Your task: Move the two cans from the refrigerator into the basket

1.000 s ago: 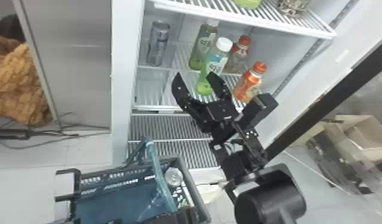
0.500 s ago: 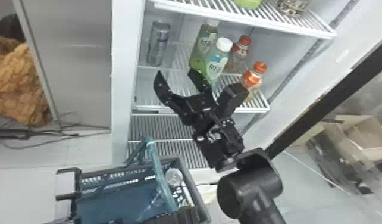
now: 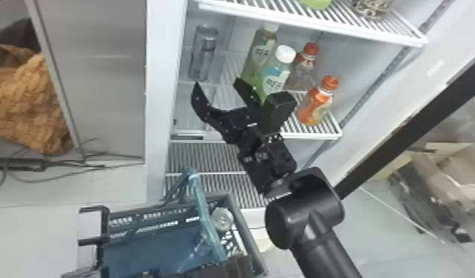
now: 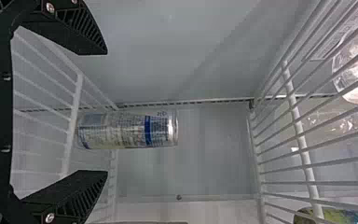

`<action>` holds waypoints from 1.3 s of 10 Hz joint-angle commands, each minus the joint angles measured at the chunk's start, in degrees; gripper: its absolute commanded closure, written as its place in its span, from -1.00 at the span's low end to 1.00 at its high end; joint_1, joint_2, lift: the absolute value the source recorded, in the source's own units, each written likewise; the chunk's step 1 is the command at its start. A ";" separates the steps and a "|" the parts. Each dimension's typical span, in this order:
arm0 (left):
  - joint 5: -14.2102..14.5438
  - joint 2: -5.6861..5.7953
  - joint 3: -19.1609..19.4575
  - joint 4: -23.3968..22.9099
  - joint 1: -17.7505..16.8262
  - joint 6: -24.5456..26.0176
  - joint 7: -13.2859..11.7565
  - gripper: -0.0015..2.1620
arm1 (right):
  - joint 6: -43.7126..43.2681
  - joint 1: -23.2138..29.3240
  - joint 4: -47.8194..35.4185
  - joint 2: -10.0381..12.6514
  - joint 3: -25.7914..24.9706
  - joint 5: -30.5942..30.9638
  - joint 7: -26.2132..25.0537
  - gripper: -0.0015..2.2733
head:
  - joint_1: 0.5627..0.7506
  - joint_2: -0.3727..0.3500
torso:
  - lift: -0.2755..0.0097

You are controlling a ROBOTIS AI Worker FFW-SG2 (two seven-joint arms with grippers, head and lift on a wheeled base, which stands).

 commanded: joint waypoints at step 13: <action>0.94 0.09 -0.89 0.73 -0.70 -0.39 0.08 0.12 | -2.73 -12.40 11.13 -0.10 4.90 0.84 -5.78 -0.95 | 0.41 -0.81 | -1.00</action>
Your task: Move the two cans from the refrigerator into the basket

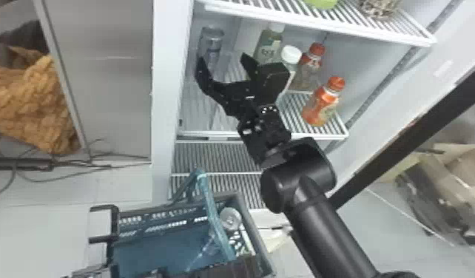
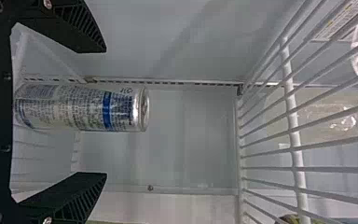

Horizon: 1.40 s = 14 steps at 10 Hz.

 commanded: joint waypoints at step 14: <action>0.76 -0.09 -1.03 1.09 -1.37 -0.44 0.00 0.12 | 0.84 -11.56 12.14 -0.35 7.34 -1.92 -3.27 -0.22 | 0.41 -0.73 | -1.00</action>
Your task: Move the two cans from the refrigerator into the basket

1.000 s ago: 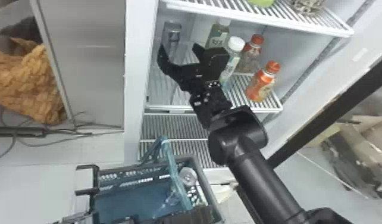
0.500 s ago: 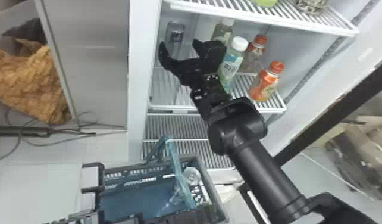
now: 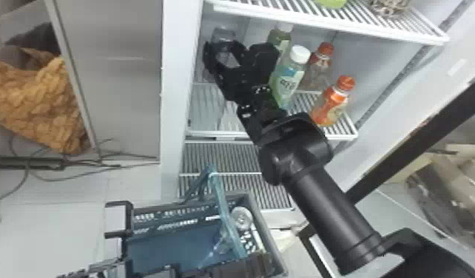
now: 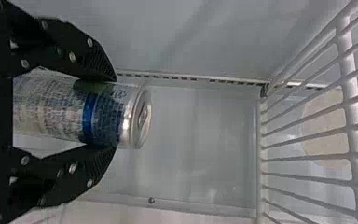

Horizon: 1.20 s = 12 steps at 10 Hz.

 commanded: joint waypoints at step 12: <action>0.88 0.35 0.68 0.14 0.98 -0.52 -0.09 0.12 | 12.19 11.73 -24.03 -2.07 -6.60 2.28 0.08 -0.12 | 0.41 -0.74 | -1.00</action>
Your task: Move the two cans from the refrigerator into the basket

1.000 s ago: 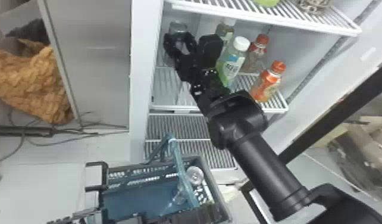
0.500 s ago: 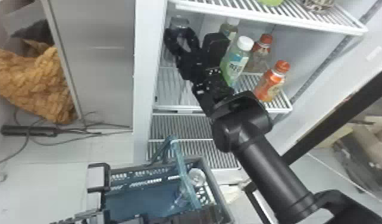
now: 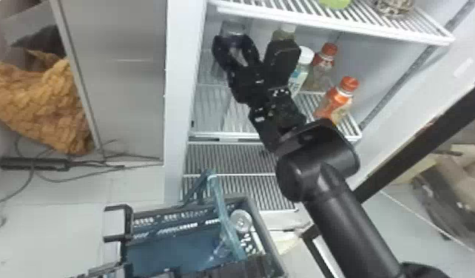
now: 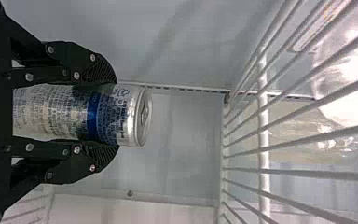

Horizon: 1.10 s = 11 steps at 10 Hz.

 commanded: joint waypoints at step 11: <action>-0.08 -0.26 0.35 -0.08 0.14 -0.14 -0.17 0.12 | 10.99 24.72 -32.80 -1.13 -13.28 0.24 3.09 -0.12 | 0.41 -0.94 | -1.00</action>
